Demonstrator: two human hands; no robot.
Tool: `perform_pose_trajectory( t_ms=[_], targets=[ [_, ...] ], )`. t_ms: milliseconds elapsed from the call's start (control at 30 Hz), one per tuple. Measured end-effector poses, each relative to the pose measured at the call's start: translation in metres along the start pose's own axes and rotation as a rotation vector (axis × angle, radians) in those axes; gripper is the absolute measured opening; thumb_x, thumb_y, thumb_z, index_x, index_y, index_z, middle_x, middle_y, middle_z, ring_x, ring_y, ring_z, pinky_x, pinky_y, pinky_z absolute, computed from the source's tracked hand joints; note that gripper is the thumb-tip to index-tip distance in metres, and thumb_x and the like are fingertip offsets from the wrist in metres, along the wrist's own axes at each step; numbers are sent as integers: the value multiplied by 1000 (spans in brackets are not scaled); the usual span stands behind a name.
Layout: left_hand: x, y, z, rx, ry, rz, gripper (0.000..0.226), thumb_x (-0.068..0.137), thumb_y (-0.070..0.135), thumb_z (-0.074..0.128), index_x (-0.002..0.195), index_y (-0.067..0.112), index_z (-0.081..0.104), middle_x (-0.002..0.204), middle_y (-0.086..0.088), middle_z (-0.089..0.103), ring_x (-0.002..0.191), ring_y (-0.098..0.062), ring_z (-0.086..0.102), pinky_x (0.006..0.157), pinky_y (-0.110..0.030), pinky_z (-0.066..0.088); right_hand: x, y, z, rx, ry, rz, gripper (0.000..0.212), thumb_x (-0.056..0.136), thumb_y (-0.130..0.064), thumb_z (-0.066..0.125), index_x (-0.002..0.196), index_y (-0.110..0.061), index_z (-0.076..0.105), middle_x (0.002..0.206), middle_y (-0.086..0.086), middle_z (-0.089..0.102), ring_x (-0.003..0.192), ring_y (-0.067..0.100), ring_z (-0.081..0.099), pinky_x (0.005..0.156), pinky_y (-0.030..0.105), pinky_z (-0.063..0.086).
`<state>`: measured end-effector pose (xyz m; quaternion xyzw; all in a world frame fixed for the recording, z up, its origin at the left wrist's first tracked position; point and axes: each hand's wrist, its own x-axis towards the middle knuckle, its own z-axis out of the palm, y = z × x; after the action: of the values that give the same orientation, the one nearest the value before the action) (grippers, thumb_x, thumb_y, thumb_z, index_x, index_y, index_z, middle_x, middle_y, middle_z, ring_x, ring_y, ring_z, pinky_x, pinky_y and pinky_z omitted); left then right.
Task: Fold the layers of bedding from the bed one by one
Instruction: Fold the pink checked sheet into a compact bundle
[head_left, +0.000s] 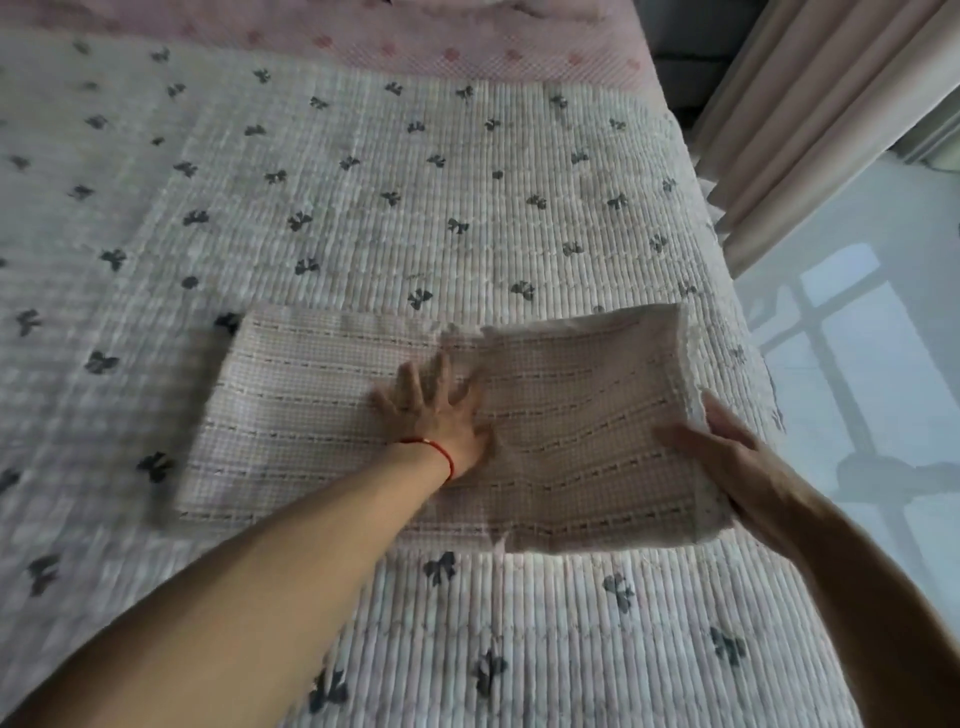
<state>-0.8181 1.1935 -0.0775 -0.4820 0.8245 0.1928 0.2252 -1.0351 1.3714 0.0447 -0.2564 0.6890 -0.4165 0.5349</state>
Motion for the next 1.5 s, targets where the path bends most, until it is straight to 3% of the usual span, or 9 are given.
perform_pose_trajectory(
  t_ms=[200,433,567,667,767,967,1167,1367,1500],
  targets=[
    [-76,-40,-67,-949,-34,212,38,88,57,54,119,42,69,127,7,68,123,-19,59,107,-40,44,-20,-84,98,-354,-72,-226,40,96,-31,64,121,-12,41,96,3,71,86,15,75,66,34,64],
    [-116,-160,-102,-1814,-69,8,56,88,65,54,105,16,74,95,-11,69,84,-28,65,78,-35,47,18,-95,288,-709,58,-346,45,93,-39,57,128,-17,37,110,11,68,99,39,66,80,41,49],
    [-104,-204,-90,-1647,-116,-156,51,86,66,60,86,19,80,99,-12,75,89,-22,71,86,-30,53,47,-65,360,-882,-134,-510,35,102,-30,42,126,-6,49,112,20,64,101,45,64,86,50,52],
    [-95,-217,-63,-1488,-135,-267,39,88,60,63,112,30,72,126,-9,69,119,-18,62,110,-37,43,46,-31,367,-899,-138,-681,37,96,-26,39,119,-8,62,110,11,72,106,31,63,95,48,49],
    [-59,-233,-18,-1218,-25,-358,117,53,81,79,144,16,48,147,-6,53,132,-25,52,111,-43,42,46,4,331,-669,187,-672,36,95,-32,44,124,-19,62,126,0,65,119,17,53,102,45,46],
    [-75,-231,-36,-900,195,-393,80,94,35,67,159,21,21,163,-4,29,147,-26,32,118,-38,31,88,19,269,-817,238,-243,77,94,-64,44,160,-43,11,171,4,-10,156,33,-5,123,64,11],
    [-52,-222,-29,-556,165,-530,56,89,46,59,132,15,45,140,-14,43,130,-38,43,104,-53,41,110,40,289,-953,191,-101,88,92,-80,26,151,-48,-30,159,3,-43,153,46,-7,122,63,12],
    [-35,-228,-44,-740,-1,-485,56,74,59,78,72,16,42,75,0,52,72,-18,56,82,-37,55,128,73,295,-1036,315,-117,85,96,-69,26,156,-37,-26,162,18,-34,152,50,-3,126,57,1],
    [-25,-237,-47,-730,-135,-482,61,74,70,73,77,17,43,83,-1,55,75,-15,57,77,-30,52,138,86,297,-1061,361,-119,88,93,-66,28,161,-31,-16,164,23,-25,151,51,3,125,60,8]
  ],
)
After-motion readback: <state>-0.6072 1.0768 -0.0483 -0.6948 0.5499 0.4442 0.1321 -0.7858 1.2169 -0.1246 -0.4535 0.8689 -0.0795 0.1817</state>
